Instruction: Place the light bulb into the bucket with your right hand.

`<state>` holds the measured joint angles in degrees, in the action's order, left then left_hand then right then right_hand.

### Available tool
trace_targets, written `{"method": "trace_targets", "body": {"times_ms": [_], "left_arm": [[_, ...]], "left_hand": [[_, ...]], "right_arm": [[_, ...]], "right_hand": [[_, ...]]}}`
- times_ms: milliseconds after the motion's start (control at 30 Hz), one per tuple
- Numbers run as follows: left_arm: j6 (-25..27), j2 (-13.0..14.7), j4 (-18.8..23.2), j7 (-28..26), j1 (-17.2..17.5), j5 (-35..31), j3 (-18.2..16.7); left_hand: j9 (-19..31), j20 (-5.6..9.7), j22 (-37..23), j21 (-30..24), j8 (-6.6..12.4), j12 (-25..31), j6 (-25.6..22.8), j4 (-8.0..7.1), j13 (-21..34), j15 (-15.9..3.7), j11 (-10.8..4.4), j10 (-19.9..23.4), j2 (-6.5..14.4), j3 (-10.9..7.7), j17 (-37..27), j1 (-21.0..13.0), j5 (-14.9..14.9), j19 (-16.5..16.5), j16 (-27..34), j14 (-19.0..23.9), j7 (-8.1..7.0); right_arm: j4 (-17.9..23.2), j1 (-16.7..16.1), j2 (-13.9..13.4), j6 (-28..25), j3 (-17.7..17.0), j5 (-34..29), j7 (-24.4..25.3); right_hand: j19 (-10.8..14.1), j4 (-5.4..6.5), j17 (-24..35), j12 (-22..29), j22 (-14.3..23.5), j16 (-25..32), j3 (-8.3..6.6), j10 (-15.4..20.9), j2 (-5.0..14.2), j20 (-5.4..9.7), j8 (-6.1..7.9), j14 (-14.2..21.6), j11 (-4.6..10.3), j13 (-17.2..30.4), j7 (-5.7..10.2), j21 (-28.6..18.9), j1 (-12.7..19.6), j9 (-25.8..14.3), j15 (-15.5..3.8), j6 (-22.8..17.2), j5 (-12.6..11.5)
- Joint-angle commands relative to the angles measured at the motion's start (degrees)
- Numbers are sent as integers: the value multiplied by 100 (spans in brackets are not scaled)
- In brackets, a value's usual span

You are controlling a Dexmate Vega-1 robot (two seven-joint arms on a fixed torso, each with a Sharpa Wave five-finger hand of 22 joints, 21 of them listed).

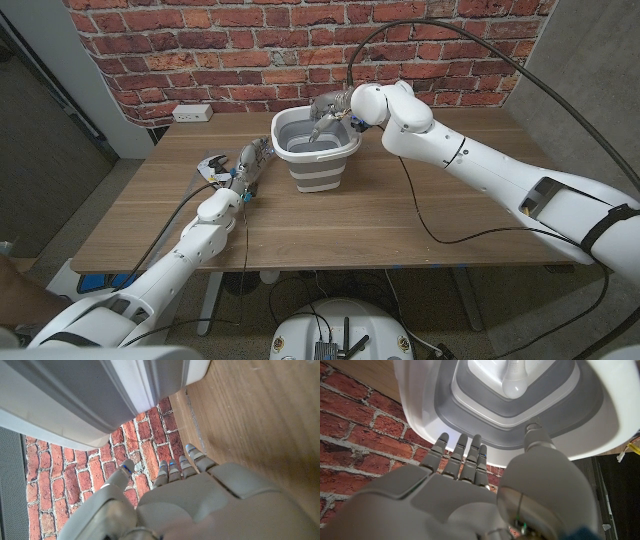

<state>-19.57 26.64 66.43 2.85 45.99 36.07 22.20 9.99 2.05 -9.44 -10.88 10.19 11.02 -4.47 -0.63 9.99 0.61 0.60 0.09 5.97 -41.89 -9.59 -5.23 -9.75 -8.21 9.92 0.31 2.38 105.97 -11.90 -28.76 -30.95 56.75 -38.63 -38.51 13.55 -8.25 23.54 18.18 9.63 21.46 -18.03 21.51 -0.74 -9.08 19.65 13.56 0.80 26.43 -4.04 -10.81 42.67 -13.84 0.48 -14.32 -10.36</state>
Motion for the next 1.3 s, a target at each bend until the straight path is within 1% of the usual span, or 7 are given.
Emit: {"method": "trace_targets", "body": {"times_ms": [33,267,333,667,900,1133,1300], "left_arm": [[-18,48,56,-2,-46,-51,5],[12,74,181,-78,9,-64,-6],[12,70,205,-87,24,-59,-6],[124,127,440,-236,91,-108,-3],[59,109,429,-269,91,-124,-21],[35,113,436,-275,111,-131,-24],[80,146,470,-303,125,-129,-40]], "left_hand": [[14,107,-35,-12,31,-1,-25,6,26,18,-17,22,460,-11,-20,-34,-13,40,37,-4,-12],[14,106,-35,-13,30,1,-24,7,26,17,-21,26,455,-7,-21,-33,-12,37,39,-1,-13],[14,103,-35,-14,30,1,-24,7,26,16,-21,26,456,-7,-20,-34,-12,36,39,-1,-15],[14,110,-35,-14,28,0,-23,7,26,16,-19,24,457,-8,-20,-36,-12,35,37,-5,-15],[14,106,-35,-14,29,4,-27,7,26,15,-25,34,460,-7,-21,-38,-12,35,39,-2,-15],[15,108,-35,-19,26,3,-20,9,26,5,-21,32,459,-9,-20,-41,-13,23,45,17,-14],[15,112,-35,-19,24,2,-15,12,26,8,-25,29,456,-11,-18,-44,-13,20,45,20,-19]], "right_arm": [[514,-223,-308,-238,-476,577,233],[817,-600,-586,-332,-916,1078,748],[897,-775,-668,-293,-1057,1193,1043],[1173,-1232,-1036,-232,-1561,1900,1695],[1320,-1669,-1232,-128,-1922,2308,2376],[1424,-2079,-1353,-176,-2197,2685,2947],[1363,-2373,-1377,-53,-2395,2990,3389]], "right_hand": [[181,85,19,20,18,65,21,113,27,96,42,118,-7,-11,0,-79,-155,-12,-82,-128,-23],[336,104,24,21,22,100,47,181,46,153,59,198,10,-32,1,-122,-239,-8,-160,-212,-31],[384,106,25,16,24,107,54,186,50,117,54,213,14,-38,18,-135,-259,-5,-170,-213,-33],[446,117,26,-2,26,97,73,194,66,103,36,188,-1,-57,19,-139,-320,6,-200,-214,-41],[518,148,33,-34,28,99,95,172,112,200,67,184,1,-78,-18,-144,-414,16,-226,-347,-60],[554,159,39,-44,28,117,104,187,147,246,66,220,1,-93,2,-141,-465,23,-262,-386,-79],[775,164,32,-110,29,100,127,87,171,350,48,196,-68,-121,-12,-198,-542,34,-224,-406,-98]]}}
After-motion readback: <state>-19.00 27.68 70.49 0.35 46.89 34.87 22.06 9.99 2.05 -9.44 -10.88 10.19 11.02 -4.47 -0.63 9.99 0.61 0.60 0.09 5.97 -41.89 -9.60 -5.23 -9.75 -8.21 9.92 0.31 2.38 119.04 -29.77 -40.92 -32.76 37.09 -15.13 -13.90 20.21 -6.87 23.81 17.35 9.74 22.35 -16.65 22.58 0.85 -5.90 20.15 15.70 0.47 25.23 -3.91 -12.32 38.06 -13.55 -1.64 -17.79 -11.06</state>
